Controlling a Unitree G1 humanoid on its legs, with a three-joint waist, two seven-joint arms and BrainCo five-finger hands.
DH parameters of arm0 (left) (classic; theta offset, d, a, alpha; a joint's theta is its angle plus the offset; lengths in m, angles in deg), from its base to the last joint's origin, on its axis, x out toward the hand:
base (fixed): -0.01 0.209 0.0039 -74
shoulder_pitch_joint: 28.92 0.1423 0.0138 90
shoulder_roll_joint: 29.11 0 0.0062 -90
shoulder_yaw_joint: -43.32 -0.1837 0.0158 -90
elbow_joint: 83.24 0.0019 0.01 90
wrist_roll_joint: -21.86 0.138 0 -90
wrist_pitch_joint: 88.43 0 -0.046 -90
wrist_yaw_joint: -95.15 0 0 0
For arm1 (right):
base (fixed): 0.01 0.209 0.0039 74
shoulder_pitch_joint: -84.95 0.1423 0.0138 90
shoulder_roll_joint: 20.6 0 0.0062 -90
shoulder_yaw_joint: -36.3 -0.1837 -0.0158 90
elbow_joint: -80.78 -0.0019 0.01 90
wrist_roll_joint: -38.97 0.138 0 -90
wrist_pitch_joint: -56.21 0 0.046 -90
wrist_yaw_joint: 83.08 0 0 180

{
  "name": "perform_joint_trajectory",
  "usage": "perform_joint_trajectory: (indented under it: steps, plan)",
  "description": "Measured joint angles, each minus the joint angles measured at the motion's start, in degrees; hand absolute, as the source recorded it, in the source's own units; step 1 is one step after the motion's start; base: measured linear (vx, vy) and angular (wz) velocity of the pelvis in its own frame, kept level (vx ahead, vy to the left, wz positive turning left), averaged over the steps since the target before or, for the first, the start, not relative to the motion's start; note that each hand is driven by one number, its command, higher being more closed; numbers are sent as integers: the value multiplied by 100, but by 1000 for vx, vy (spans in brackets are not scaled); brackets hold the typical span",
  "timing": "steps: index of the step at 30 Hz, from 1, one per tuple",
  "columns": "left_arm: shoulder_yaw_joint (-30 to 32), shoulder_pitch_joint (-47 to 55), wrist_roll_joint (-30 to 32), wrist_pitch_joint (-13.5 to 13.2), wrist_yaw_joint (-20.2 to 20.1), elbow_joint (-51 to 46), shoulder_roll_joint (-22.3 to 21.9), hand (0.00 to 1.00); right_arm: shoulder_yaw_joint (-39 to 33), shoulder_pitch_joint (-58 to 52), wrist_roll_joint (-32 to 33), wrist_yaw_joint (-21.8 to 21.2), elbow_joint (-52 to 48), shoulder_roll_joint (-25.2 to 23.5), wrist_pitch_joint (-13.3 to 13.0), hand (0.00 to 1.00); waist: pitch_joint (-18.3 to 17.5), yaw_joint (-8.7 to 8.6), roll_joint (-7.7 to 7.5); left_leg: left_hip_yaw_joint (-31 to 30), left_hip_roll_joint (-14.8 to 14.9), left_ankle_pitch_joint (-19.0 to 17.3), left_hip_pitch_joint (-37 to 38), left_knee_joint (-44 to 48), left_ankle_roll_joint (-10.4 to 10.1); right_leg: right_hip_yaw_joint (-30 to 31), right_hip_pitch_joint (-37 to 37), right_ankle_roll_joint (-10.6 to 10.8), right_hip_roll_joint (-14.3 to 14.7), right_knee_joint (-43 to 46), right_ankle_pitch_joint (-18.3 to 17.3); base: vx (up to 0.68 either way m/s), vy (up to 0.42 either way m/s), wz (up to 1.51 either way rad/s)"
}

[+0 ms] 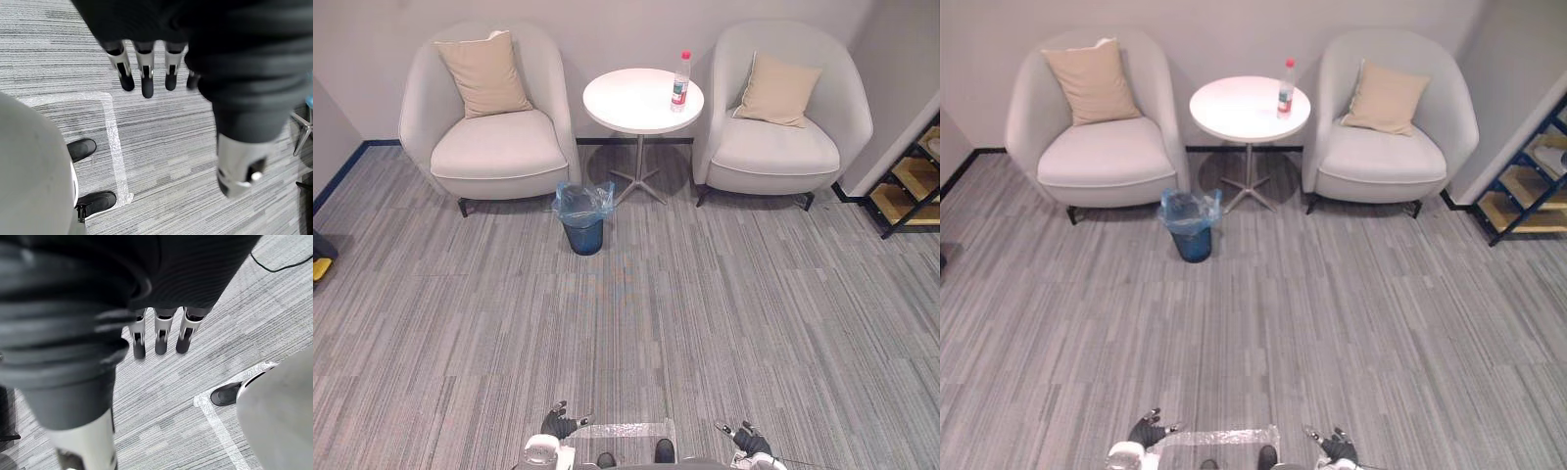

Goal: Gather rubbish on tea table into small bin, then transfer packed bag to large trash can.

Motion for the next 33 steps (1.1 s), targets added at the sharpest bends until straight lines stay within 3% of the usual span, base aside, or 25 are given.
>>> perform_joint_trajectory:
  steps: [15,24,29,33]
  plan:
    - [105,-8,5,6,11,4,55,0,0,52,-225,27,5,-69,2,0,55,-1,-105,2,-8,-1,88,-42,0,-77,54,1,0,-1,0,-25,-16,-1]
    - [88,-108,45,15,10,25,84,0,-9,60,-230,28,-36,-64,38,0,53,-17,-148,441,25,-13,-201,-28,-8,266,-376,-64,44,43,48,-31,-19,-22]
    - [-16,-138,43,29,19,25,116,0,-33,108,-228,42,-97,-60,55,0,104,-79,-113,719,156,-111,-310,121,-121,246,-829,-163,85,742,-357,35,-46,-21]
    - [-8,-178,39,27,31,23,104,0,-84,102,-236,46,-172,-68,54,0,142,-127,-86,774,381,-491,-304,643,-324,-178,-891,-289,51,1336,-943,107,-126,3]
